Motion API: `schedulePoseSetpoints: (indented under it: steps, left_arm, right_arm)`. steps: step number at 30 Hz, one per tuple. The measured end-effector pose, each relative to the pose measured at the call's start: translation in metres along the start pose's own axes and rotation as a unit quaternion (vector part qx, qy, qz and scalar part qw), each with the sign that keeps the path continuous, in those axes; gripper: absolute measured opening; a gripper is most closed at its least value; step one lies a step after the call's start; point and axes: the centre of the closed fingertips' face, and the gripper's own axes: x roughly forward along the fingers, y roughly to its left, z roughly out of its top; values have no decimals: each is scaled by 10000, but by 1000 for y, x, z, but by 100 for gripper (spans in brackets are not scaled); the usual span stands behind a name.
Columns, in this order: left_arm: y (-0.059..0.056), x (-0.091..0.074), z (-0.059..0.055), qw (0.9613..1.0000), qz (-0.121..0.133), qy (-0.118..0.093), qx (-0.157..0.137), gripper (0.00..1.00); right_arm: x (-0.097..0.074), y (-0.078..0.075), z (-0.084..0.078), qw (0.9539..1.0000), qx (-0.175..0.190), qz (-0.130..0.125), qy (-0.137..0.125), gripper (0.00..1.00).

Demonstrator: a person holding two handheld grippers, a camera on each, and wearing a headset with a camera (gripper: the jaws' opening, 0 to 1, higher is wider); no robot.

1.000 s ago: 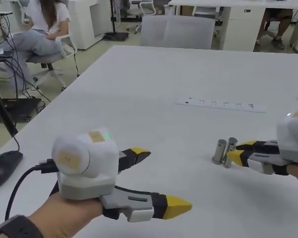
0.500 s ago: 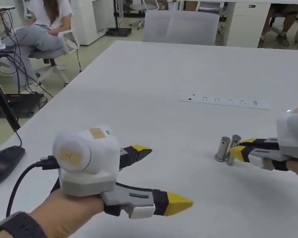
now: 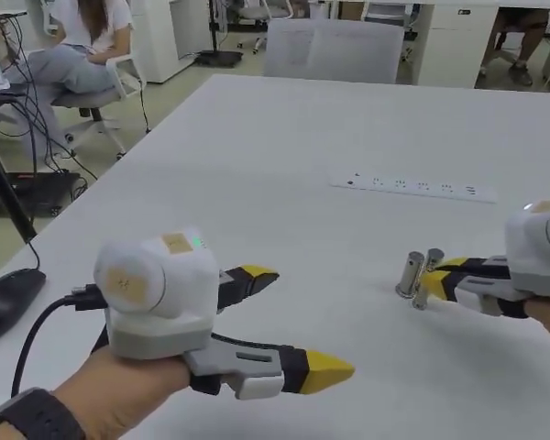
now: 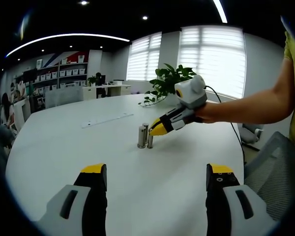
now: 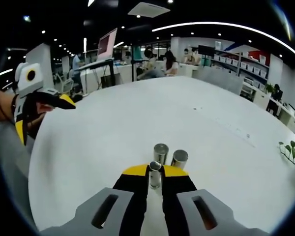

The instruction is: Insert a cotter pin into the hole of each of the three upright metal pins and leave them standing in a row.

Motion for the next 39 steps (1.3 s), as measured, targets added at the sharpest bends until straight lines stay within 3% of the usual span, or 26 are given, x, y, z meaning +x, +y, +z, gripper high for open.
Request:
schedulePoseSetpoints:
  steps: [12,21,28,39]
  left_arm:
    - [-1,-5,5,9999,-49,15,136,82]
    - [5,-19,-1,9993,-32,195,305,81]
    - [7,-29,-7,9988,-10,310,377,80]
    - [10,-37,-10,9986,-13,337,407,79]
  right_arm:
    - [1,40,4,9990,-249,355,94,9]
    - [11,90,13,9954,-498,819,32,9]
    - [21,141,15,9901,-688,1217,81,9]
    - [27,179,19,9889,-641,1331,137,9]
